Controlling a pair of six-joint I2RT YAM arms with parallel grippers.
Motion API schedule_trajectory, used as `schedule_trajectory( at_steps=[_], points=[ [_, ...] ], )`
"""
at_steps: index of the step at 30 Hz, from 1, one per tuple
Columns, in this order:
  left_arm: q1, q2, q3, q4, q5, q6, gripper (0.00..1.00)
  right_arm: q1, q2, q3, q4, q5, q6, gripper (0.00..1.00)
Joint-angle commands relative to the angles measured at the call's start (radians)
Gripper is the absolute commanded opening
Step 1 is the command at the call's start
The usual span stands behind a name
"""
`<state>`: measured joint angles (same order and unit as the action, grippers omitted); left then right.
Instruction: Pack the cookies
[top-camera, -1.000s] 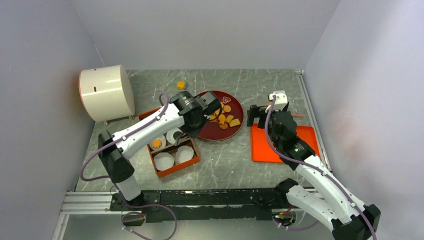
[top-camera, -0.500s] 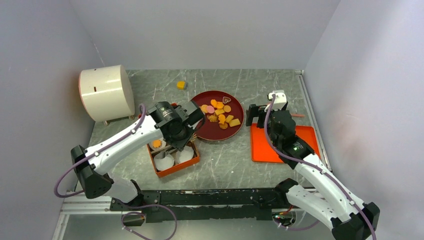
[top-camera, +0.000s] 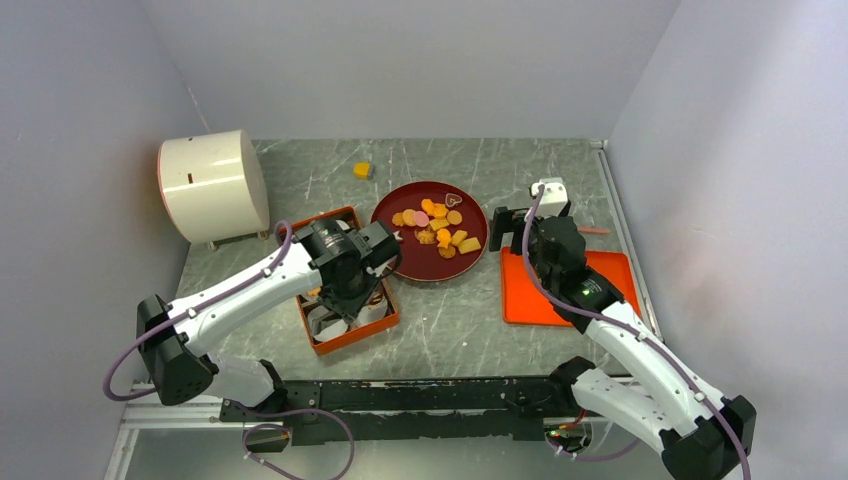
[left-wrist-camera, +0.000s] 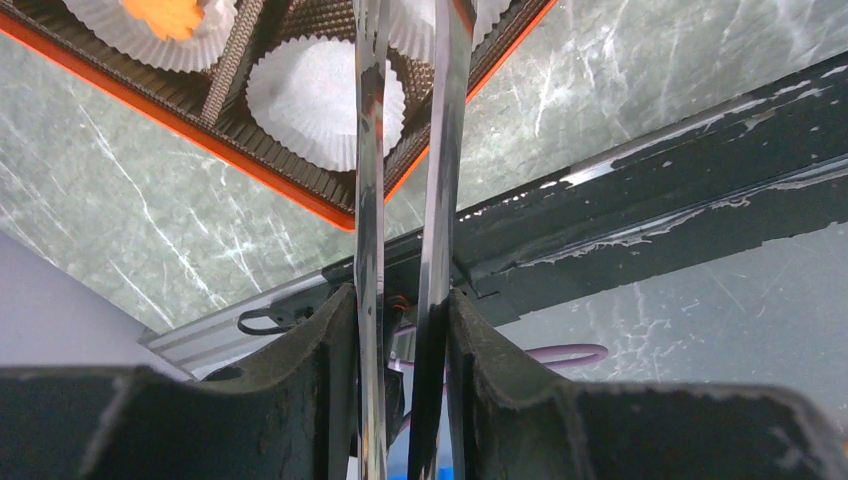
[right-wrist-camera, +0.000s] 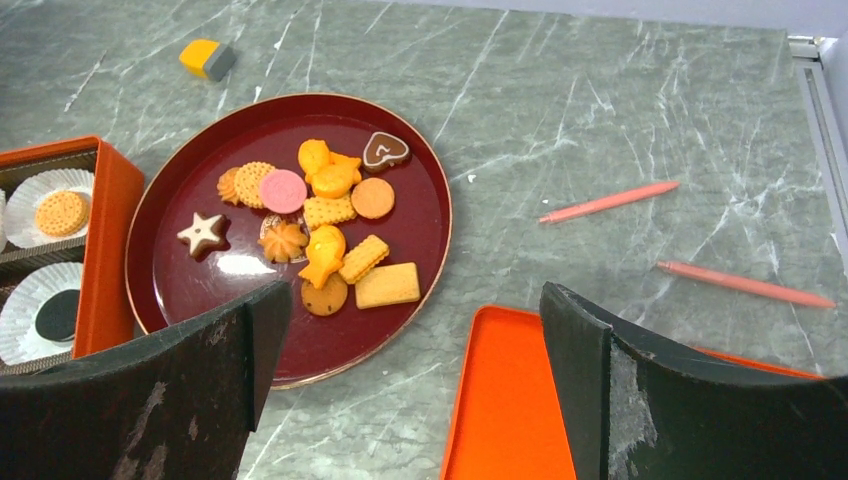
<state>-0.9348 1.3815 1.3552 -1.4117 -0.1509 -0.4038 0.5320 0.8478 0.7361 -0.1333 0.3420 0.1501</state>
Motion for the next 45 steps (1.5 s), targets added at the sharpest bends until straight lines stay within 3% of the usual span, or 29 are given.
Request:
schedule_trajectory(
  at_steps=[1,18,45],
  points=[
    [-0.003,-0.027,-0.026,0.003,0.004,-0.023,0.28,-0.003,0.007,0.049,0.047,-0.010,0.008,1.00],
    [-0.003,0.020,-0.055,0.005,-0.019,-0.010,0.44,-0.003,0.011,0.034,0.060,-0.014,0.006,1.00],
    [-0.003,0.075,0.031,0.018,-0.032,0.011,0.48,-0.003,0.013,0.029,0.068,-0.001,-0.004,1.00]
  ],
)
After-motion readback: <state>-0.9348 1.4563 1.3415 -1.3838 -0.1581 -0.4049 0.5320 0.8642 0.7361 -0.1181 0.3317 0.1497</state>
